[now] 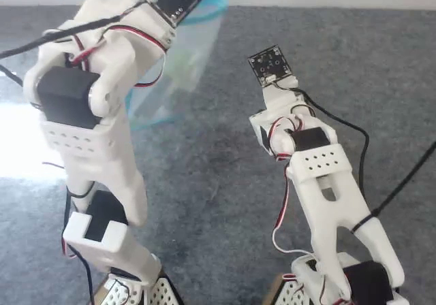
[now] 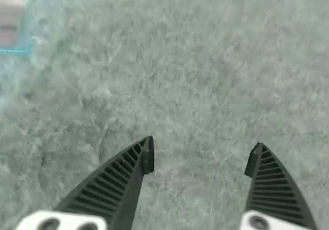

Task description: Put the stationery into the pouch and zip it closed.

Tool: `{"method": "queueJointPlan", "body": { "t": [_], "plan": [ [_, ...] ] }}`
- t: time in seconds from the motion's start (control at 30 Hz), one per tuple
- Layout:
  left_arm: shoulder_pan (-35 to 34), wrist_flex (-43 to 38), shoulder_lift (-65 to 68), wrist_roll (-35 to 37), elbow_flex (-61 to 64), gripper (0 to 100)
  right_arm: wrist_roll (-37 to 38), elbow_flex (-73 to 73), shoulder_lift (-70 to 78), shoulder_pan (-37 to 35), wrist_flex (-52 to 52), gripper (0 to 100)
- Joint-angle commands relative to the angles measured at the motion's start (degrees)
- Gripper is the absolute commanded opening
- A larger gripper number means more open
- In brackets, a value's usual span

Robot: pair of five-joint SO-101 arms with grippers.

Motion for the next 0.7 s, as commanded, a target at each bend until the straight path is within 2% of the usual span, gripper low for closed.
{"method": "queueJointPlan", "body": {
  "t": [0.0, 0.13, 0.27, 0.43, 0.57, 0.67],
  "plan": [
    [0.8, -0.1, -0.9, -0.7, -2.9, 1, -1.2, -3.6, -0.6, -0.5, 0.5, 29.9],
    [0.4, 0.3, -1.0, -0.9, -2.9, 1, -5.1, -3.0, -6.8, -0.6, 0.1, 30.0],
    [0.4, 1.2, -3.7, -7.3, -2.6, 1, -8.5, 4.0, -17.6, -0.6, -2.2, 34.0],
    [0.4, 1.1, -6.6, -7.6, -2.5, 1, -8.8, 10.5, -32.7, -3.0, -2.4, 36.6],
    [0.4, 1.1, -7.2, -6.8, -2.5, 1, -10.0, 13.1, -38.5, -12.6, -1.1, 36.7],
    [0.1, 1.1, -6.7, -0.4, -2.3, 1, -11.3, 13.2, -38.9, -19.6, -1.4, 36.6]
  ]
}}
